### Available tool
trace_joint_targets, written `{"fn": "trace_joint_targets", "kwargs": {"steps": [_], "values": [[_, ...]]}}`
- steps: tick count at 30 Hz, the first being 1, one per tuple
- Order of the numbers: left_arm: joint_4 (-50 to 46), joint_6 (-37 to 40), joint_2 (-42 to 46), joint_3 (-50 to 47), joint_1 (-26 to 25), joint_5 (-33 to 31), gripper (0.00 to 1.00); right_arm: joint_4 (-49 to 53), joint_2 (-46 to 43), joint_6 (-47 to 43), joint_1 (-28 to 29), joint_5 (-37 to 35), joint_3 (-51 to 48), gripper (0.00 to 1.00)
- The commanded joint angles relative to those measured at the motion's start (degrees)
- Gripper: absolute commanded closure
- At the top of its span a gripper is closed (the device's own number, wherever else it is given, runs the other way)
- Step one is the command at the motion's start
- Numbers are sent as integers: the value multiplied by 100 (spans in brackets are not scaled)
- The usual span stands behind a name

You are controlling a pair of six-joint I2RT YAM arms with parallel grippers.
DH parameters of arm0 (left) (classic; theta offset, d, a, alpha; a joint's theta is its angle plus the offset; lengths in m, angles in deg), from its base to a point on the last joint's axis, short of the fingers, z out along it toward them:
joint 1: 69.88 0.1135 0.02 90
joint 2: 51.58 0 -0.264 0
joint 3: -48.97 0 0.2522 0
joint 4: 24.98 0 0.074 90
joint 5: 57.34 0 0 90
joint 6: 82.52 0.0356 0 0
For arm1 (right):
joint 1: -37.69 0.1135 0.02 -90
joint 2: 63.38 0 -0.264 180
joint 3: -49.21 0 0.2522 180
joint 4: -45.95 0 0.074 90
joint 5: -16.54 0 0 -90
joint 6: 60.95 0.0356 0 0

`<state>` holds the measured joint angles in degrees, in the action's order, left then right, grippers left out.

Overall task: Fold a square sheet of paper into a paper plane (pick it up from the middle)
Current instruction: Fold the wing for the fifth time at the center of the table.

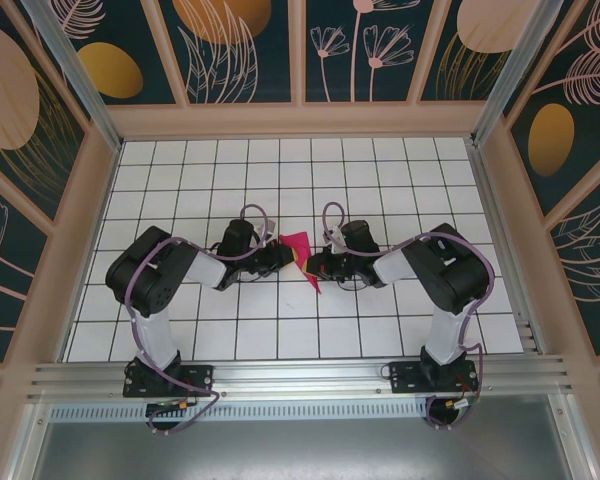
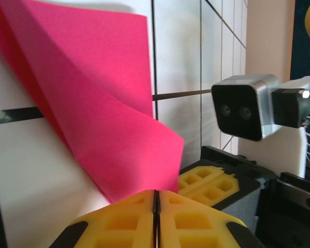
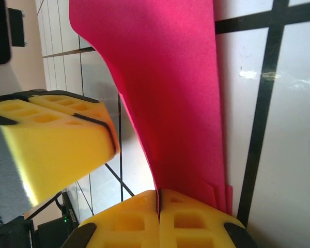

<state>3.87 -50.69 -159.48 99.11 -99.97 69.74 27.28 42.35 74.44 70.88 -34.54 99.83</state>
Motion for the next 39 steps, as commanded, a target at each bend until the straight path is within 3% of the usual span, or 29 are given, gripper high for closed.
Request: {"fn": "trace_joint_targets", "kwargs": {"steps": [1,17,19,29,39], "values": [[-23,-1,-147,194,-50,59,89,-31,149,-9,-41,-100,-49,100],[-1964,464,-433,700,-109,-854,95,533,100,-274,-41,-146,183,100],[-2123,465,-463,719,-101,-973,95,725,8,-350,-41,-164,244,96],[-2323,421,-521,748,-94,-1151,96,1760,-531,-760,-23,-342,431,81],[-2361,434,-408,799,-97,-1107,96,2163,-521,-1067,238,-584,542,82]]}}
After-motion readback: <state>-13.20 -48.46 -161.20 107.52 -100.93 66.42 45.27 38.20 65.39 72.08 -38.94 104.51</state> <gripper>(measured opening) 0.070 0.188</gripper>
